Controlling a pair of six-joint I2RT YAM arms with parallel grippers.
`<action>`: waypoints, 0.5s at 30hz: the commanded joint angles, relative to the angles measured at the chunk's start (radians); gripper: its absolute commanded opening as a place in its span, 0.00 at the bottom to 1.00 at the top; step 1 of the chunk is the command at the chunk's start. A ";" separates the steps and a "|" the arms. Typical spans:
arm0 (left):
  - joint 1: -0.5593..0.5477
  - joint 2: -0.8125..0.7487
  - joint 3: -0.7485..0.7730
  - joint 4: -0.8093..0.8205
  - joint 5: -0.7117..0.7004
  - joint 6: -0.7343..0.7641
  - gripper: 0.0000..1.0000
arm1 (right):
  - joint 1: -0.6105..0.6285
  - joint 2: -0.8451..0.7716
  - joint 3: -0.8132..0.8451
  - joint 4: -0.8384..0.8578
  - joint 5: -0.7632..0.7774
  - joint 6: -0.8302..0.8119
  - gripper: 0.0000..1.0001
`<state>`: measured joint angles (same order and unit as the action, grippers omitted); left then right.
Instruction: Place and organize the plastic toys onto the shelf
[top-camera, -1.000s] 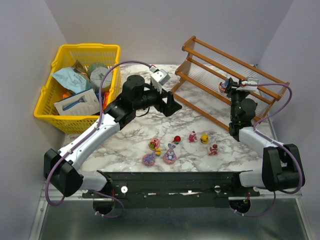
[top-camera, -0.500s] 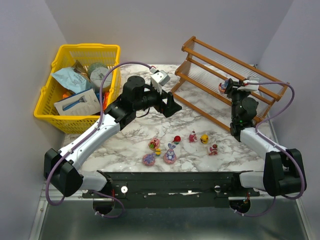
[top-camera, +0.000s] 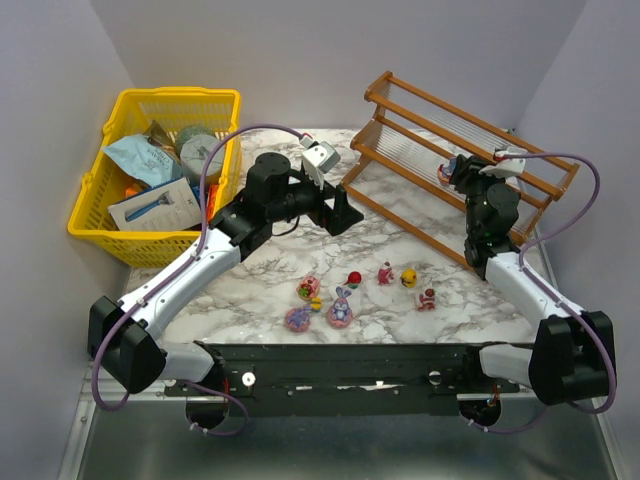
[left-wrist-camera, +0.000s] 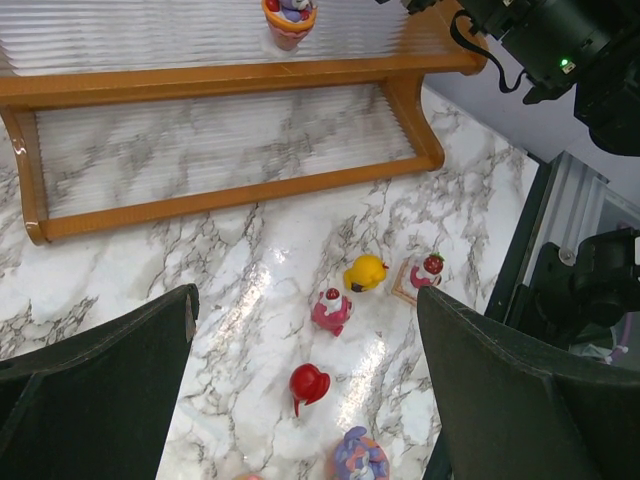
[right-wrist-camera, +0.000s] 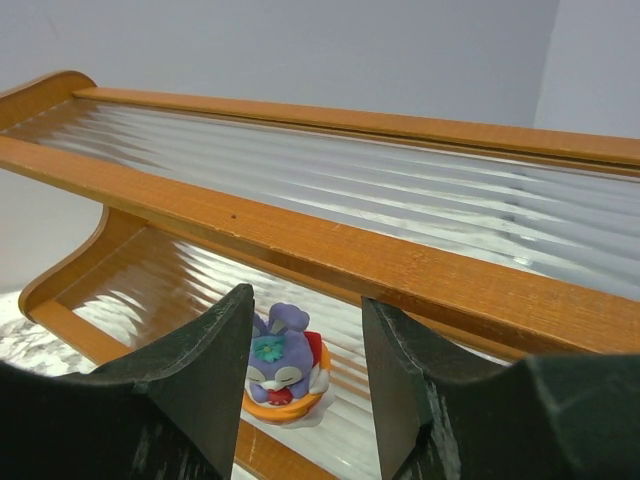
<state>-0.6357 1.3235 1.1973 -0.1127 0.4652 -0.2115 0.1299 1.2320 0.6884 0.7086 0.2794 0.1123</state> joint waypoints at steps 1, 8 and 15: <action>0.007 -0.018 -0.016 0.025 0.020 -0.008 0.99 | -0.006 -0.040 0.065 -0.087 0.043 0.058 0.56; 0.007 -0.030 -0.034 0.033 0.016 -0.008 0.99 | -0.004 -0.075 0.088 -0.213 0.017 0.121 0.56; 0.007 -0.037 -0.047 0.039 0.016 -0.008 0.99 | -0.006 -0.104 0.103 -0.285 0.009 0.158 0.56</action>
<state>-0.6346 1.3148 1.1679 -0.0967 0.4648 -0.2146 0.1299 1.1587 0.7460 0.4641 0.2806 0.2367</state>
